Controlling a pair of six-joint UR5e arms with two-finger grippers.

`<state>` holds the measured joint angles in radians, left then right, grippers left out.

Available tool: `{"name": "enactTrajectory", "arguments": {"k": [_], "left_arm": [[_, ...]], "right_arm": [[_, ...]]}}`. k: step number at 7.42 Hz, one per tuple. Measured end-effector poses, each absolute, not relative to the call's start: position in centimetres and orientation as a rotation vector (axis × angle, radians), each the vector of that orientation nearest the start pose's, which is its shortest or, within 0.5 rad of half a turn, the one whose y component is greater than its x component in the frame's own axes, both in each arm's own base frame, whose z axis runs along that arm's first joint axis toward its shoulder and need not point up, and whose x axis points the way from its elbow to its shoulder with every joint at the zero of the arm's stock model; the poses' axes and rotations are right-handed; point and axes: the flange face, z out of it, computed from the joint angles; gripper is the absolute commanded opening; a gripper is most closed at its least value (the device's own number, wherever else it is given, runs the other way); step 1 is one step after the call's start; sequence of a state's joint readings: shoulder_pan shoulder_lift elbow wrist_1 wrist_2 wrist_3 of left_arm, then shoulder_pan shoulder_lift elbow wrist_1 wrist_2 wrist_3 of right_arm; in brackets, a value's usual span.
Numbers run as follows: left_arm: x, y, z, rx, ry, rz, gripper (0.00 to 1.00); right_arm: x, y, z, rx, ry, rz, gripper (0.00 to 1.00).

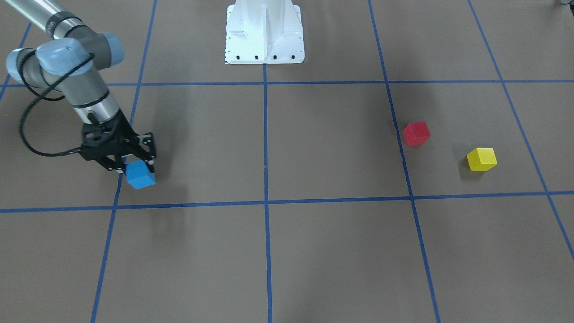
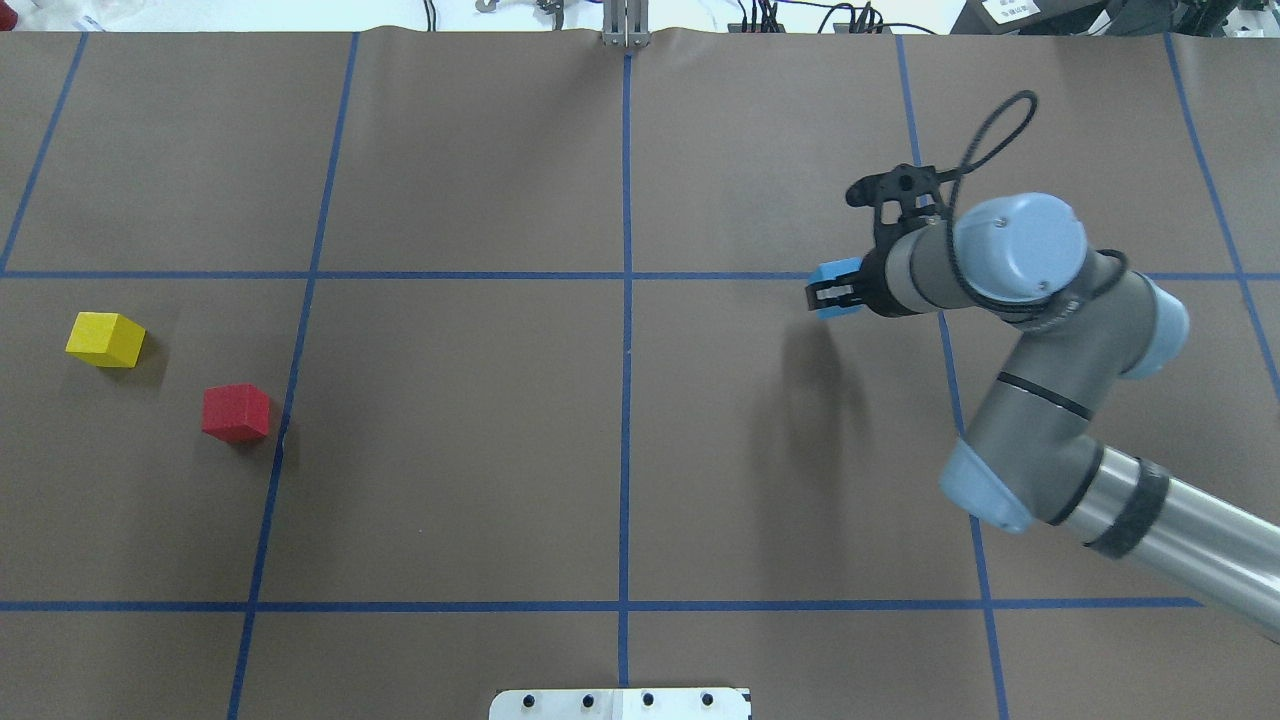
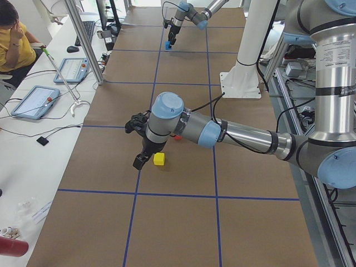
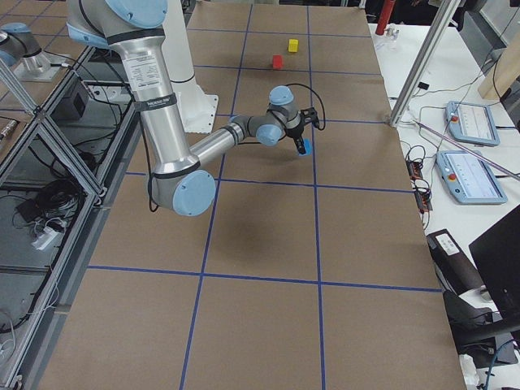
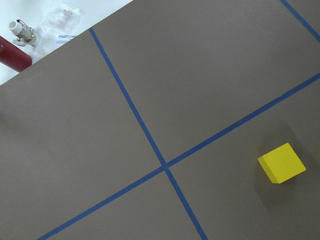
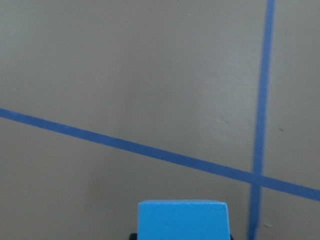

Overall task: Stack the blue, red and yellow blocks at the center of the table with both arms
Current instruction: 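Carry the blue cube with the right gripper to the table center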

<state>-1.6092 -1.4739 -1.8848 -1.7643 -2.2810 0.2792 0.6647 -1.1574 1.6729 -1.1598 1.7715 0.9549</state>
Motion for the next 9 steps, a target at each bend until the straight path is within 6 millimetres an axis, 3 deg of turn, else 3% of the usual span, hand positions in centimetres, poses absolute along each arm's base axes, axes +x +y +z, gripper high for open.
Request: {"name": "enactTrajectory", "arguments": {"k": [2, 3, 4, 5, 6, 9], "left_arm": [[-8.6, -46.1, 53.6, 0.490, 0.635, 0.369, 1.00], [-8.6, -46.1, 54.0, 0.484, 0.636, 0.367, 1.00], [-8.6, -46.1, 54.4, 0.476, 0.638, 0.365, 1.00], [-8.6, -46.1, 54.7, 0.470, 0.639, 0.363, 1.00], [-8.6, -46.1, 55.0, 0.466, 0.640, 0.362, 1.00], [-8.6, -46.1, 55.2, 0.461, 0.641, 0.360, 1.00]], "right_arm": [[-53.2, -49.7, 24.3, 0.299, -0.849, 0.025, 0.00], [-57.1, -49.3, 21.4, 0.275, -0.844, 0.049, 0.15], [-60.1, -48.1, 20.2, 0.270, -0.830, 0.057, 0.27], [-62.1, -46.9, 20.0, 0.270, -0.816, 0.059, 0.57], [-63.2, -46.0, 20.2, 0.265, -0.806, 0.064, 0.95], [-64.2, -45.2, 20.8, 0.294, -0.782, 0.083, 1.00]]}}
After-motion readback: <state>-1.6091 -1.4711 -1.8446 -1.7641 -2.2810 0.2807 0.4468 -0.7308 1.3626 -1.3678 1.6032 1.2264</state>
